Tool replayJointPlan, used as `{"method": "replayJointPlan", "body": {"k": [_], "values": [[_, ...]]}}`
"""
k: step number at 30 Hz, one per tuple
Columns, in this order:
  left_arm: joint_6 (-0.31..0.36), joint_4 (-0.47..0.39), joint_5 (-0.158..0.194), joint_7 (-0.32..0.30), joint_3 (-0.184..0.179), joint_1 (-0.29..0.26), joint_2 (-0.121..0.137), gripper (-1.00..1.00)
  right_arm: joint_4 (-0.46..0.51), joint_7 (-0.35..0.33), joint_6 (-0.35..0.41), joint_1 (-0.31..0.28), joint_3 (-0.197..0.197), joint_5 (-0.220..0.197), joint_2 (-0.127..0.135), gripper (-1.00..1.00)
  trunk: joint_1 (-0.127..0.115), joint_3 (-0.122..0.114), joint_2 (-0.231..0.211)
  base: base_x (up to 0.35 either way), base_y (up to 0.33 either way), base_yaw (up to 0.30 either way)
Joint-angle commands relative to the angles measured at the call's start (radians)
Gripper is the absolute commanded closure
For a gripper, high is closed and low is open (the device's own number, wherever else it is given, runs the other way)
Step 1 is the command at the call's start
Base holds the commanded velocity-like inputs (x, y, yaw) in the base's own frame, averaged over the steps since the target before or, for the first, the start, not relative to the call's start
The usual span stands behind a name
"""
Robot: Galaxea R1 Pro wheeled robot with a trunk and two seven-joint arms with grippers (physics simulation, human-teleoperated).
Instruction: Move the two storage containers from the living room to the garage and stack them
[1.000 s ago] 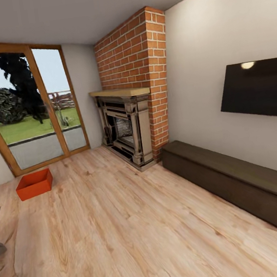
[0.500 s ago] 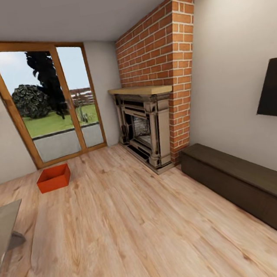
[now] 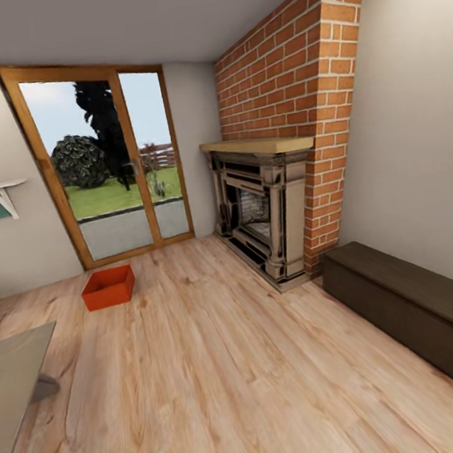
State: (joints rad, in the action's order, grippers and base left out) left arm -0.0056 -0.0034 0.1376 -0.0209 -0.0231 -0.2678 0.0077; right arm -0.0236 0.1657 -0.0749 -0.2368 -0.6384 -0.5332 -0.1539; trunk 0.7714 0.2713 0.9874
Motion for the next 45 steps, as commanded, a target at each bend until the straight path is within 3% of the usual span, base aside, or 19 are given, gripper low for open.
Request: {"method": "replayJointPlan", "body": {"k": [1, 45], "values": [[-0.001, 0.0, 0.01, -0.002, -0.003, -0.001, 0.0, -1.0, -0.002, 0.001, -0.005, -0.001, -0.008, -0.01, -0.001, -1.0, 0.001, 0.001, 0.001, 0.322, 0.0, 0.015], [-0.001, 0.0, 0.01, -0.003, -0.003, -0.001, 0.0, -1.0, -0.002, 0.0, -0.003, -0.001, -0.009, -0.008, -0.001, -1.0, 0.001, 0.001, 0.001, 0.322, 0.0, 0.0]]}}
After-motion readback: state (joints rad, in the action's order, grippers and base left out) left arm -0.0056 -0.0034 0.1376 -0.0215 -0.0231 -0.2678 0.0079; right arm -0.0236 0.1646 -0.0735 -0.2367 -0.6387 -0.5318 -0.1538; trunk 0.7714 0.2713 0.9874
